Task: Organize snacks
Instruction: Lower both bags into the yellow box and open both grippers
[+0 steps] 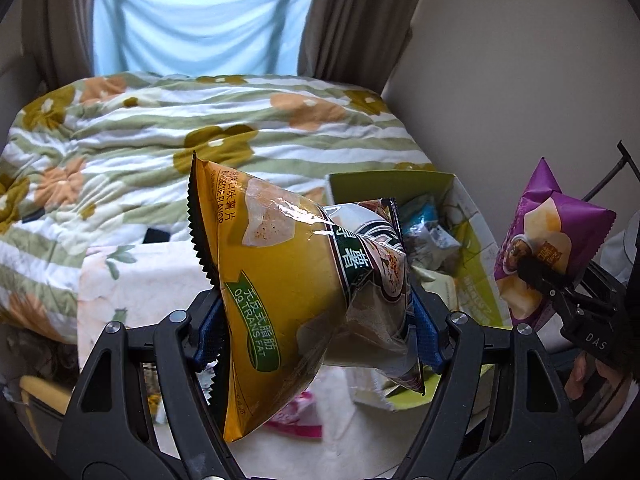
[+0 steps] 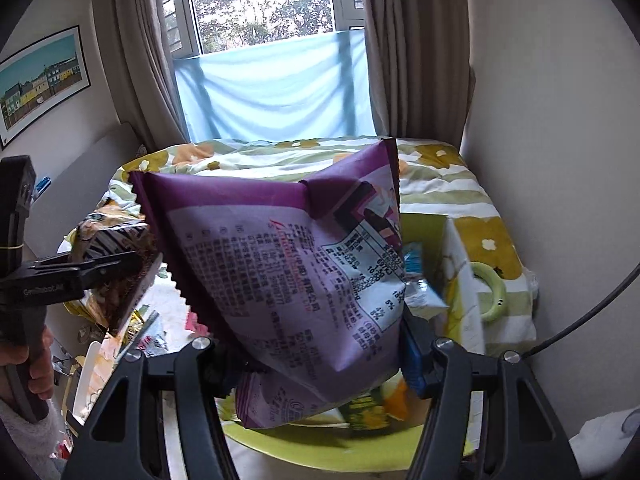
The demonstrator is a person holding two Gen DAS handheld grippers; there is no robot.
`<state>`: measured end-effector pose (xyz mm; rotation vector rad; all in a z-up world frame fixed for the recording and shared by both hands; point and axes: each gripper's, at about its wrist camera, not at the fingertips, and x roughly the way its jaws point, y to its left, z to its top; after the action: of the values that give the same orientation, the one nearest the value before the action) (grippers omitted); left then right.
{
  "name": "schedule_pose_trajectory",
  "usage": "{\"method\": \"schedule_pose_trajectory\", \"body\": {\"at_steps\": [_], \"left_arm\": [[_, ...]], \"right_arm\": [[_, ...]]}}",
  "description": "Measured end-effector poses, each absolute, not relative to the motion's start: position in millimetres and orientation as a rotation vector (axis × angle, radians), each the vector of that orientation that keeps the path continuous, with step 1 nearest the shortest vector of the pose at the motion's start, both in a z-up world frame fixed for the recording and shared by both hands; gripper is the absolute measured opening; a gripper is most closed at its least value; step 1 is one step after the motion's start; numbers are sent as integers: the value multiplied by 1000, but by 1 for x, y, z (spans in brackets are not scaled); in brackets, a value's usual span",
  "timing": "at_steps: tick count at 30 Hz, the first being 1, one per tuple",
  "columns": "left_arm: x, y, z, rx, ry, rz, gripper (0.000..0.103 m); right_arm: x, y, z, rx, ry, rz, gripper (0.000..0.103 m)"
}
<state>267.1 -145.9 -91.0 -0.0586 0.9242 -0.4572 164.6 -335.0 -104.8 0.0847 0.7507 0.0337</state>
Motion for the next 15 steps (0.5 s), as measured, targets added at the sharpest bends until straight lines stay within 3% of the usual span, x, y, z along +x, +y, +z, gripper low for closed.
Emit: {"method": "schedule_pose_trajectory", "body": {"at_steps": [10,13,15], "left_arm": [[299,-287,-142,-34,1039,-526,76],[305,-308,-152,-11,1050,-513,98],[306,-309,-154,-4,1049,-497,102]], "right_arm": [[164,-403,-121,118,816,43,58],[168,-415,-126,126,843,49,58],[169,-420,-130,138,858,53,58]]}}
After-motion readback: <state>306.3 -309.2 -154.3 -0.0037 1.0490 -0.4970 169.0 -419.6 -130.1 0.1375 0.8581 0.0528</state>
